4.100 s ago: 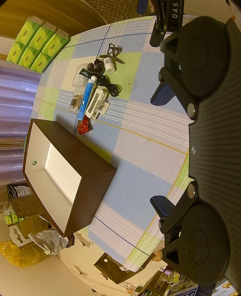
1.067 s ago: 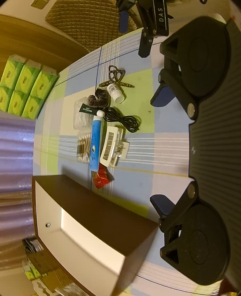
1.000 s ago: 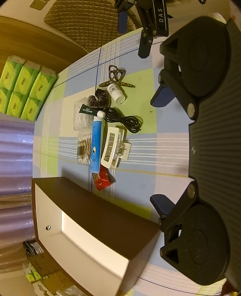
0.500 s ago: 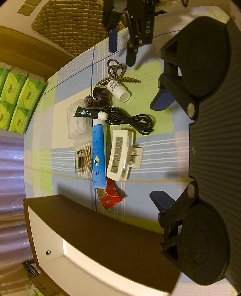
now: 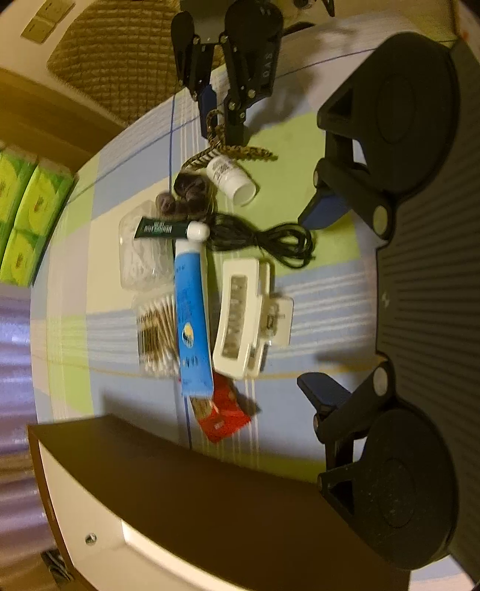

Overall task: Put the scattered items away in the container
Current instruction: 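Grasp the black cable with the left tool while the right tool grasps the leopard claw clip, then carry the cable and claw clip into the box and open both tools, then withdraw both tools from the box back toward the remaining items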

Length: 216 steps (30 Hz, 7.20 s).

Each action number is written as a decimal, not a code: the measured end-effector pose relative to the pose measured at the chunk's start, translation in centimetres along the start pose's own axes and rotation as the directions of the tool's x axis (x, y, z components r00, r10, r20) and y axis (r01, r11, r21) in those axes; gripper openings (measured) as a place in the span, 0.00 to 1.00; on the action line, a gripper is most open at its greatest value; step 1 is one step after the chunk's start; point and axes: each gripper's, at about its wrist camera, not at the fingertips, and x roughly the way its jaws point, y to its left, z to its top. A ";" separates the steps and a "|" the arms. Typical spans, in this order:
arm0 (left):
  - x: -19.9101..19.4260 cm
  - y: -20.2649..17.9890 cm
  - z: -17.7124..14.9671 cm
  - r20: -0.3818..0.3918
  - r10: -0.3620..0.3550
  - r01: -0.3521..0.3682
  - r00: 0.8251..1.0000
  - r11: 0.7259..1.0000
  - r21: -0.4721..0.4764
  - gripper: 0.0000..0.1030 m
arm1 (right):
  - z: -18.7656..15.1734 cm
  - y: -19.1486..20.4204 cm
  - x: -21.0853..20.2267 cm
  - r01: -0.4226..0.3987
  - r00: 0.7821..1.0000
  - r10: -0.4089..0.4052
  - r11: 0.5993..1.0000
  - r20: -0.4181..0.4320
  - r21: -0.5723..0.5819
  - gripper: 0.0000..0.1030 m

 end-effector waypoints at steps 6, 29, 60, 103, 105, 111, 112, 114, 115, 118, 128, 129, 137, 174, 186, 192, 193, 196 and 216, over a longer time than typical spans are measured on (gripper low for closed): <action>0.7 -1.8 0.7 0.009 -0.068 0.067 0.998 0.994 0.081 0.56 | -1.1 -0.6 -1.4 0.056 0.998 -0.054 0.995 -0.026 0.081 0.28; 5.6 -5.6 3.1 -0.044 -0.009 0.020 0.999 0.972 0.234 0.12 | -5.3 -2.2 -5.6 0.151 0.989 -0.147 0.955 -0.035 0.256 0.28; -3.3 -5.2 -3.4 -0.024 0.002 -0.001 1.000 0.999 0.037 0.17 | -4.9 3.0 -8.3 0.071 0.997 -0.069 0.968 -0.016 0.242 0.27; -12.2 25.3 6.5 0.054 0.079 -0.081 0.995 0.997 0.020 0.17 | 25.0 28.8 7.7 -0.110 0.994 0.111 0.992 0.010 -0.057 0.27; -11.2 25.8 6.7 0.028 0.080 -0.081 0.996 0.996 0.029 0.17 | 24.7 29.0 8.7 -0.105 0.994 0.103 0.992 -0.023 -0.073 0.27; -8.6 26.6 6.8 -0.033 0.069 -0.067 0.997 0.997 0.047 0.17 | 25.0 28.8 12.2 -0.096 0.991 0.088 0.992 -0.104 -0.084 0.27; -8.3 26.7 6.8 -0.043 0.065 -0.063 0.997 0.997 0.049 0.17 | 25.0 28.6 12.7 -0.095 0.989 0.084 0.992 -0.121 -0.083 0.27; -7.5 26.9 6.8 -0.059 0.063 -0.060 0.996 0.997 0.052 0.17 | 25.2 28.4 13.7 -0.092 0.986 0.079 0.992 -0.146 -0.084 0.27; -7.2 27.0 6.8 -0.067 0.063 -0.059 0.996 0.997 0.054 0.17 | 25.2 28.4 14.2 -0.089 0.985 0.075 0.992 -0.154 -0.087 0.27; -6.2 27.5 6.7 -0.097 0.061 -0.056 0.993 0.997 0.050 0.17 | 25.2 28.2 15.2 -0.083 0.982 0.066 0.992 -0.179 -0.090 0.27; -4.5 28.3 6.9 -0.144 0.052 -0.047 0.988 0.998 0.036 0.17 | 25.1 28.9 15.6 -0.069 0.985 0.045 0.987 -0.164 -0.145 0.70; -4.5 28.3 6.9 -0.145 0.054 -0.049 0.988 0.998 0.039 0.18 | 25.1 29.1 15.3 -0.061 0.989 0.038 0.985 -0.141 -0.161 0.74; -4.9 27.9 6.8 -0.146 0.061 -0.055 0.987 0.998 0.042 0.47 | 24.9 29.1 14.5 -0.069 0.991 0.049 0.985 -0.127 -0.155 0.76; -17.3 23.0 3.4 0.065 0.151 -0.148 0.986 0.988 -0.041 0.95 | 21.1 30.5 0.2 -0.024 0.990 0.038 0.995 0.136 -0.098 0.98; -18.8 17.8 -0.6 0.031 0.135 -0.131 0.990 0.986 -0.106 0.95 | 16.0 28.2 -4.5 -0.070 0.989 0.078 0.995 0.126 -0.067 0.98; -18.9 14.8 -1.1 0.026 0.118 -0.115 0.993 0.989 -0.089 0.95 | 13.5 26.2 -6.5 -0.072 0.990 0.076 0.997 0.122 -0.031 0.98; -18.9 14.3 -1.2 0.026 0.114 -0.112 0.993 0.990 -0.087 0.95 | 13.0 25.7 -6.8 -0.070 0.990 0.072 0.997 0.119 -0.022 0.98; -18.7 13.0 -1.3 0.023 0.099 -0.096 0.995 0.992 -0.083 0.95 | 11.6 24.4 -7.6 -0.063 0.992 0.062 0.998 0.111 0.013 0.98; -14.5 3.2 1.3 0.033 -0.029 0.027 0.999 0.998 0.060 0.94 | 4.6 15.4 -11.9 0.082 0.995 -0.093 0.973 0.041 0.216 0.98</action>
